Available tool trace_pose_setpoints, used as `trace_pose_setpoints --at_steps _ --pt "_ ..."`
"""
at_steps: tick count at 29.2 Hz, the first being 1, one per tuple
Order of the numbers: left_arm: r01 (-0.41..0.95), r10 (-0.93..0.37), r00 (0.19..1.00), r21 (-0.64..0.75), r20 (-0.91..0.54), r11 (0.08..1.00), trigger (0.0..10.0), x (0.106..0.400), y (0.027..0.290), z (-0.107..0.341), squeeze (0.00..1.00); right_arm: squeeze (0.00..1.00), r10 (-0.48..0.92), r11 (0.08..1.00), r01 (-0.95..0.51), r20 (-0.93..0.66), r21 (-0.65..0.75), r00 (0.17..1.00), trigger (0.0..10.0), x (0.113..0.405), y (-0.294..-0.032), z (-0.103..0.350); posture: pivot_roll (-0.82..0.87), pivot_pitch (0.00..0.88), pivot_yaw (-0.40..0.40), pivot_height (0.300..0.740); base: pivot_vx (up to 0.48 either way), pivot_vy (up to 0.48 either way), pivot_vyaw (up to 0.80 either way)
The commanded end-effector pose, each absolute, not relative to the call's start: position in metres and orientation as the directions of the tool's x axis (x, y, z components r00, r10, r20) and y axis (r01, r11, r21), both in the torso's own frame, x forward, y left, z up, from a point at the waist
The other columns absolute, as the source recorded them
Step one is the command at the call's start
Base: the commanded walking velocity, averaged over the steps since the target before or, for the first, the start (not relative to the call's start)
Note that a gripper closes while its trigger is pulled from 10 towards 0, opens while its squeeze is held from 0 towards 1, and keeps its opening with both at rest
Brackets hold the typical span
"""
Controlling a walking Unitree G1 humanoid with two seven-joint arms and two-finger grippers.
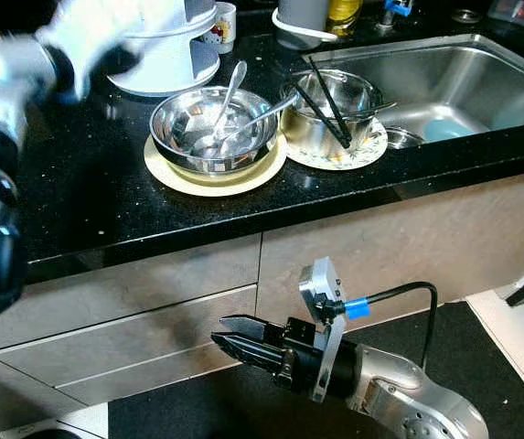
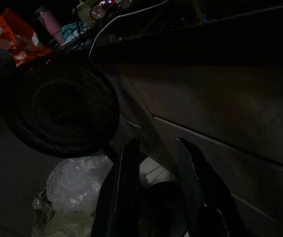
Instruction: Kitchen organization
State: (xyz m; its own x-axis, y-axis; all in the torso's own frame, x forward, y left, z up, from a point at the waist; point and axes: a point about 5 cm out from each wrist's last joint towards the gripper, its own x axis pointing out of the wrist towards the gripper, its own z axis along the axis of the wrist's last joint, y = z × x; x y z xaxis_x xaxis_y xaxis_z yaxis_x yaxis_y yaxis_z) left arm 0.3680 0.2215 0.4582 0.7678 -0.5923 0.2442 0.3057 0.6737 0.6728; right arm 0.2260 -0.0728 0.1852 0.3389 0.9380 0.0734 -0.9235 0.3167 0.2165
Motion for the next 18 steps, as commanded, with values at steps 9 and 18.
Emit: trace_pose_setpoints --at_steps 9,18 --pt "0.442 -0.64 0.604 0.468 0.475 0.765 0.0 0.361 0.22 0.45 0.0 0.0 0.944 0.294 -0.93 0.086 0.221 0.319 10.0 0.225 -0.066 0.183 0.03 0.237 0.018 0.74 0.0 0.0 0.0" --pt "0.887 -0.922 0.283 0.292 0.266 0.356 0.0 0.3 0.176 0.377 0.0 0.0 0.952 0.277 -0.933 0.065 0.23 0.299 10.0 0.221 -0.068 0.182 0.02 0.239 -0.001 0.74 0.0 0.0 0.0"
